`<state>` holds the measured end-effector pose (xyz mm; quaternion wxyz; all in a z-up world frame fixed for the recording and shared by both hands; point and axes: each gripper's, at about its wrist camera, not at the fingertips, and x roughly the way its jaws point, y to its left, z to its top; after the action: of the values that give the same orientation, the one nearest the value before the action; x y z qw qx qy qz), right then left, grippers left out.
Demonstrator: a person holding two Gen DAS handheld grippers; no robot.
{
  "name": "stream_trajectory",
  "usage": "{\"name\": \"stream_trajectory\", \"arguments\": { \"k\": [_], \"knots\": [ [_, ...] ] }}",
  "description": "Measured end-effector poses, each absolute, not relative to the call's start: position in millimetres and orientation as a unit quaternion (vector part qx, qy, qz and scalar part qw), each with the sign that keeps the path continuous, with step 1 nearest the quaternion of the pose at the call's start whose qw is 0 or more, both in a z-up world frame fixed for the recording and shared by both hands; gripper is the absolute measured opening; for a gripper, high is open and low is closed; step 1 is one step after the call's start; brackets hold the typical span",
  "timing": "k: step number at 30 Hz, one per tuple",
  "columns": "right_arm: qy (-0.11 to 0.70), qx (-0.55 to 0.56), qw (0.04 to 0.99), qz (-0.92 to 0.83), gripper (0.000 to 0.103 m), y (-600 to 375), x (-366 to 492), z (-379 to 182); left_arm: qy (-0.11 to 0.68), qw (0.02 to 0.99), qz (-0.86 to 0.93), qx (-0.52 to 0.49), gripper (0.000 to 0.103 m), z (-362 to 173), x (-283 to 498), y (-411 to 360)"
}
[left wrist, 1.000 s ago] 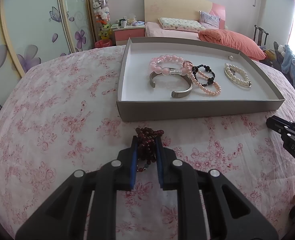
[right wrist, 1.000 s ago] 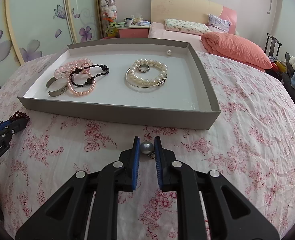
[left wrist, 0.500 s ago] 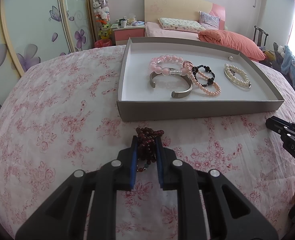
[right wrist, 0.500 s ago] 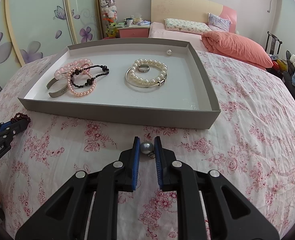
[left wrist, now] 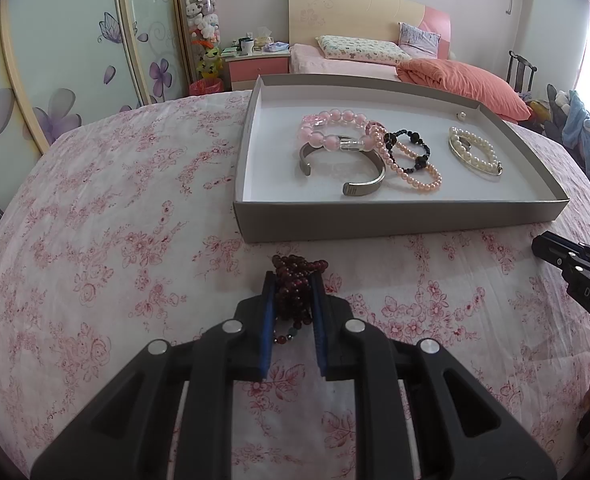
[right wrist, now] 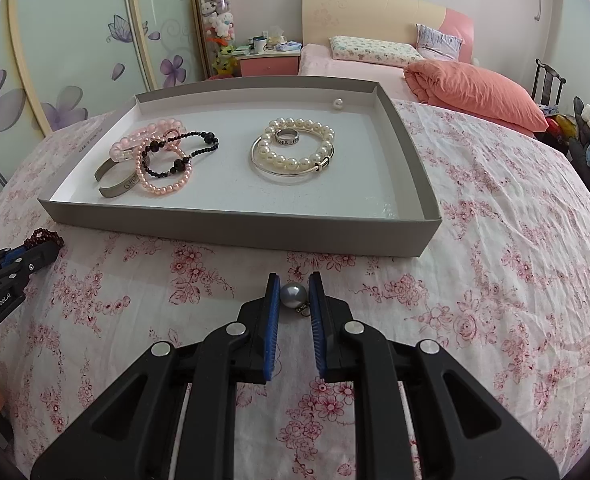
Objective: Organize jewelry
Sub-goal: 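Carry the red bracelet and pearl earring into the tray and open both tools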
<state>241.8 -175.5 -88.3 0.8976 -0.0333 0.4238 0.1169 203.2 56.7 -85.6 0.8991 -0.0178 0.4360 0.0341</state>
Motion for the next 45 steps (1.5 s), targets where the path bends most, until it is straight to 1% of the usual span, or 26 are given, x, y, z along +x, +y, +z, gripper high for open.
{"name": "stream_trajectory", "arguments": {
  "k": [3,7,9,16,22,26,29,45],
  "knots": [
    [0.425,-0.018,0.896,0.128,0.016,-180.2,243.9,-88.6,0.434,0.900,0.019,-0.032,0.017,-85.4,203.8,60.2],
    [0.432,0.048,0.888,0.153,0.016,-194.8,244.9,-85.3,0.425,0.902,-0.007,-0.077,0.017,-81.9,196.0,71.2],
    [0.417,0.071,0.892,0.160,0.016,-199.9,240.5,-76.2,0.409,0.909,-0.012,-0.077,0.017,-74.3,189.5,70.5],
    [0.287,0.057,0.941,0.171,0.016,-193.1,205.0,-11.7,0.320,0.945,-0.018,-0.069,0.017,-22.7,167.9,57.0],
    [0.189,0.013,0.969,0.156,0.016,-175.0,178.2,22.3,0.241,0.970,0.005,-0.018,0.017,11.8,153.6,31.8],
    [0.152,0.003,0.976,0.156,0.016,-174.1,169.9,32.6,0.208,0.978,0.005,-0.003,0.017,23.7,145.5,22.0],
    [0.140,0.001,0.978,0.153,0.016,-173.3,168.2,34.3,0.202,0.979,0.001,-0.007,0.017,27.5,145.2,19.0],
    [0.137,0.016,0.979,0.148,0.016,-178.1,186.7,35.5,0.203,0.979,-0.007,-0.009,0.017,24.7,164.1,16.8]
  ]
}}
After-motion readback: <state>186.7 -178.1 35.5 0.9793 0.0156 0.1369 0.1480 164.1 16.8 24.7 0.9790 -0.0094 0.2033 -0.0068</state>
